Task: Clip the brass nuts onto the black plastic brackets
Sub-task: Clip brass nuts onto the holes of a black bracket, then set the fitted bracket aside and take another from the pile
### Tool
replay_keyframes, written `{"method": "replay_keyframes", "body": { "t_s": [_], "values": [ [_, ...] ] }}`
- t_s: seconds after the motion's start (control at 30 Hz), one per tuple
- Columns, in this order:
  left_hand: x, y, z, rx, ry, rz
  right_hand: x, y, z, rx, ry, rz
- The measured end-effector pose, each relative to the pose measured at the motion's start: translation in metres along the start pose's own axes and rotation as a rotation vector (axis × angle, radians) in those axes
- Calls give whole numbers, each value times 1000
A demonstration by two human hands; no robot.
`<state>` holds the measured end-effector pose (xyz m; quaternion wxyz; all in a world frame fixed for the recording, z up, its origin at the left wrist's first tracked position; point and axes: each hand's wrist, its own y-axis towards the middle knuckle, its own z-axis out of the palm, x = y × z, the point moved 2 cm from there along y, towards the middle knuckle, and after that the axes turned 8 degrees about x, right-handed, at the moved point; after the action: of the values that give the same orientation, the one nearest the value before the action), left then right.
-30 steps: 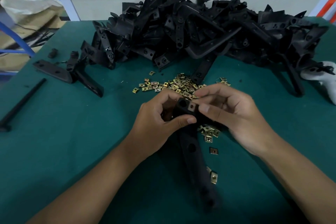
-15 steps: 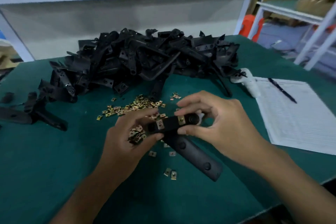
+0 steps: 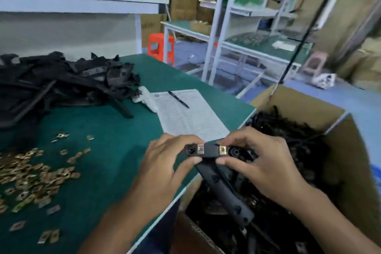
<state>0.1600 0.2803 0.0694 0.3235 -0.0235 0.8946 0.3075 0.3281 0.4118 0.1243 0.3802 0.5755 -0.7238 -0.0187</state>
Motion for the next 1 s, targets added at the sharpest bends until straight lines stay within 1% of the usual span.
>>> {"method": "replay_keyframes", "body": {
  "t_s": [0.17,0.27,0.37,0.43,0.5,0.53,0.6,0.7,0.8,0.83,0.93,1.0],
  "values": [
    [-29,34,62,60,-63,79,-23,-44,-48,-81,-107,120],
    [-41,46,83,89,-78,93,-27,-57,-62,-136,-135,184],
    [-48,53,93,112,-84,85,-36,-65,-69,-154,-197,220],
    [-48,53,100,190,-121,56,-44,-68,-72,-152,-255,210],
    [-46,49,110,364,-141,-40,-52,-70,-69,-96,-344,226],
    [-44,45,113,426,-86,-75,-56,-72,-67,-69,-380,253],
    [-40,37,111,445,21,-86,-60,-72,-62,-58,-375,301],
    [-28,30,96,467,60,-152,-63,-64,-49,-65,-313,288],
    [-5,15,72,437,183,-232,-60,-47,-26,-50,-234,242],
    [3,10,62,392,221,-257,-58,-40,-16,-38,-202,226],
    [33,-8,16,181,289,-345,-49,-15,18,28,-97,194],
    [59,-32,-17,99,388,-443,-40,1,43,96,-36,171]
  ]
}}
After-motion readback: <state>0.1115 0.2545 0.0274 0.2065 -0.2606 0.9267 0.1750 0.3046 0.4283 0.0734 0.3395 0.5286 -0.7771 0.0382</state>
